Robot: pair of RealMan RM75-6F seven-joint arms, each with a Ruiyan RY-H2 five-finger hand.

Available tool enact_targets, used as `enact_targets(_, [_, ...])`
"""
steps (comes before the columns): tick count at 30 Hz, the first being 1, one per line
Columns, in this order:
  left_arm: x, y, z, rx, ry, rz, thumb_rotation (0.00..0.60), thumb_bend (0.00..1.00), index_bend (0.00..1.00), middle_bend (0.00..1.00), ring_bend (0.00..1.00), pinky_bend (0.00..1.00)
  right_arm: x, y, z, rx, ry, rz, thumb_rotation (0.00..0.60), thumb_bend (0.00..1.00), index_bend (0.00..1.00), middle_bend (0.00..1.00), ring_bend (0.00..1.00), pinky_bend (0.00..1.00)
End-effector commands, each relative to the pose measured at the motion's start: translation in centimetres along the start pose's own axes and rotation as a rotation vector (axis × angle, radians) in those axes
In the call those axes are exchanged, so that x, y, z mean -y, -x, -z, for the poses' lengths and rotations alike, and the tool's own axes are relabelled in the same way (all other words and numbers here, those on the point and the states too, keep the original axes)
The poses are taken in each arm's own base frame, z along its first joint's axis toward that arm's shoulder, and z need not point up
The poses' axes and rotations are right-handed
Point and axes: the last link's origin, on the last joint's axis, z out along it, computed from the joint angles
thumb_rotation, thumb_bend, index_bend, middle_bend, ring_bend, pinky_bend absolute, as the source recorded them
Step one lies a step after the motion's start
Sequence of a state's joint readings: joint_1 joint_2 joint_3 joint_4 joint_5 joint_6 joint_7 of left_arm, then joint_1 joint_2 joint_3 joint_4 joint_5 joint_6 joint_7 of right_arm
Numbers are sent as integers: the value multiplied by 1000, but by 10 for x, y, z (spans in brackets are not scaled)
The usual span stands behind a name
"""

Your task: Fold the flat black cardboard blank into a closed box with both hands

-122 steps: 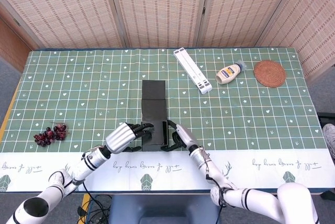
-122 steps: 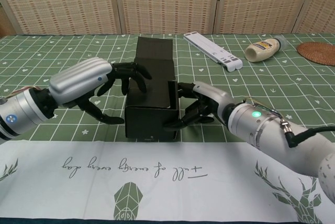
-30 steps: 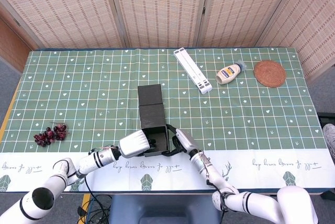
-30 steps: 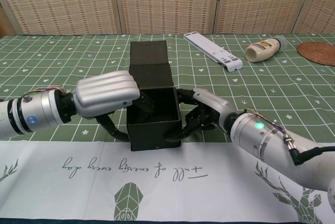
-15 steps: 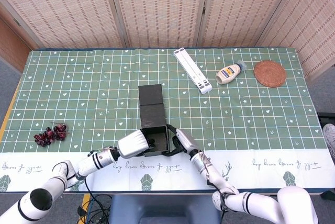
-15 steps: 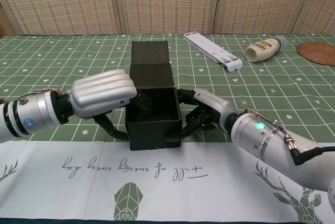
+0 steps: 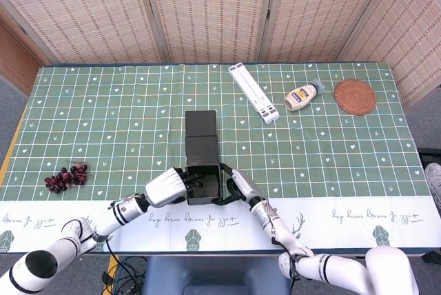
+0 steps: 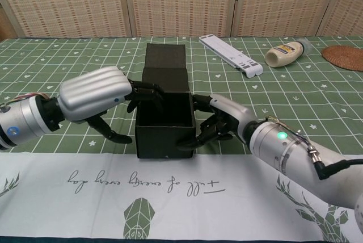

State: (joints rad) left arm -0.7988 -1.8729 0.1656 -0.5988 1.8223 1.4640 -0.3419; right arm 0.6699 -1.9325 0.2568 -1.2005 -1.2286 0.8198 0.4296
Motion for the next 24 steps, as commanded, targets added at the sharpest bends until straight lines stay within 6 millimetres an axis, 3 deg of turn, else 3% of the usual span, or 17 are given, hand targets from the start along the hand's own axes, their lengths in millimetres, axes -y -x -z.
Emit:
enact_targets(1, [1, -2, 5, -5, -17, 6, 600, 63, 173, 201, 445, 722, 1, -1, 0, -3, -2, 1, 600, 284, 342, 460, 836, 1000])
enact_targets(7, [1, -6, 10, -16, -57, 62, 600, 63, 22, 111, 445, 721, 2, -6, -2, -23, -3, 1, 600, 284, 341, 420, 836, 1000])
enact_targets(13, [2, -13, 13, -31, -93, 113, 600, 63, 0, 77, 445, 721, 4, -12, -5, -40, 3, 8, 600, 284, 301, 395, 834, 1000])
enact_targets(15, [2, -15, 13, -34, -112, 147, 600, 63, 0, 69, 445, 721, 5, -13, -6, -40, 5, 9, 600, 284, 258, 375, 828, 1000])
enact_targets(20, [4, -19, 15, -27, -166, 237, 600, 63, 0, 38, 442, 721, 8, -14, -10, -20, 11, 21, 600, 276, 25, 227, 787, 1000])
enact_targets(24, [4, -22, 16, -17, -212, 329, 600, 63, 0, 11, 431, 721, 8, -12, -10, 0, 24, 15, 600, 177, 0, 125, 742, 1000])
